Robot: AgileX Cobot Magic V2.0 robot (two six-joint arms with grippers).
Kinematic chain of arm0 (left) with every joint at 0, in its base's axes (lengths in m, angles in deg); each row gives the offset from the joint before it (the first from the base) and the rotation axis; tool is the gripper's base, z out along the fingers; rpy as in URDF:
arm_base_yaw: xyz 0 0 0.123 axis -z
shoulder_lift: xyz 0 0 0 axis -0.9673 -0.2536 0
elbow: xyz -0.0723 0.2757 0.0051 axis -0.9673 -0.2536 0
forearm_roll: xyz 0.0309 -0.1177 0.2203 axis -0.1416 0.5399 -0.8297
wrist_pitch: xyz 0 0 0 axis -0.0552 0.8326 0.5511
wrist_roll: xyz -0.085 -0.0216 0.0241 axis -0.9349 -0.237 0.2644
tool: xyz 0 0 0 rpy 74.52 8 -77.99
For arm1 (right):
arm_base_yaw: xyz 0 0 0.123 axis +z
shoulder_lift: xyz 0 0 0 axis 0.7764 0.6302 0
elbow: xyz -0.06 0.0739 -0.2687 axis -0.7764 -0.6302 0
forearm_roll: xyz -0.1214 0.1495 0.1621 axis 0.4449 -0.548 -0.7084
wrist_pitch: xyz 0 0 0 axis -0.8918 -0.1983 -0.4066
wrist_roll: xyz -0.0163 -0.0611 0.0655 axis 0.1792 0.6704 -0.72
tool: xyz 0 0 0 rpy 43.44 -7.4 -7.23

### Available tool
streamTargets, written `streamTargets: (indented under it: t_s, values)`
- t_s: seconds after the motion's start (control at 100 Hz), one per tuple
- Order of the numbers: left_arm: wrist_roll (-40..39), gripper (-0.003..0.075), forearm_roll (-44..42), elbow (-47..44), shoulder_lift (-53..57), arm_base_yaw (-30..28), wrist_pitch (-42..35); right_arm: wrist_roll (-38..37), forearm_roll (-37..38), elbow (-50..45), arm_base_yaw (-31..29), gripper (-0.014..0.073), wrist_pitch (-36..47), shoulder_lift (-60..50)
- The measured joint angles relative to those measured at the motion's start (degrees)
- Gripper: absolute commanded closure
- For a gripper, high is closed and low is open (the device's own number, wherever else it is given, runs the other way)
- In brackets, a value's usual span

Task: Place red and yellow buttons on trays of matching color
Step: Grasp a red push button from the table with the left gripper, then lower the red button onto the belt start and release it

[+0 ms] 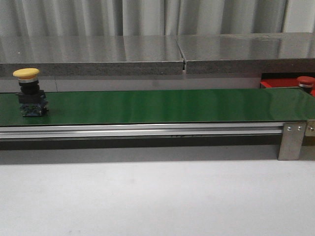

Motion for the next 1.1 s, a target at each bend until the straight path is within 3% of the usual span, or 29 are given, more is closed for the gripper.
streamTargets:
  t_s: [0.37, 0.69, 0.76, 0.91, 1.1]
  values:
    - [0.0, 0.0459, 0.5, 3.7, 0.4, 11.5, 3.2, 0.0, 0.0, 0.0, 0.0, 0.0662, 0.0, 0.0]
    - [0.0, 0.0449, 0.6, 3.9, -4.6, 14.9, 2.8, 0.0, 0.0, 0.0, 0.0, 0.0662, 0.0, 0.0]
    - [0.1, 0.04, 0.6, 3.9, -4.7, 15.0, 2.4, 0.0, 0.0, 0.0, 0.0, 0.0662, 0.0, 0.0]
    - [0.4, 0.022, 0.6, 3.9, -4.7, 15.1, 2.2, 0.0, 0.0, 0.0, 0.0, 0.0662, 0.0, 0.0]
    - [0.6, 0.0209, 0.6, 3.9, -4.7, 15.1, 1.6, 0.0, 0.0, 0.0, 0.0, 0.0662, 0.0, 0.0]
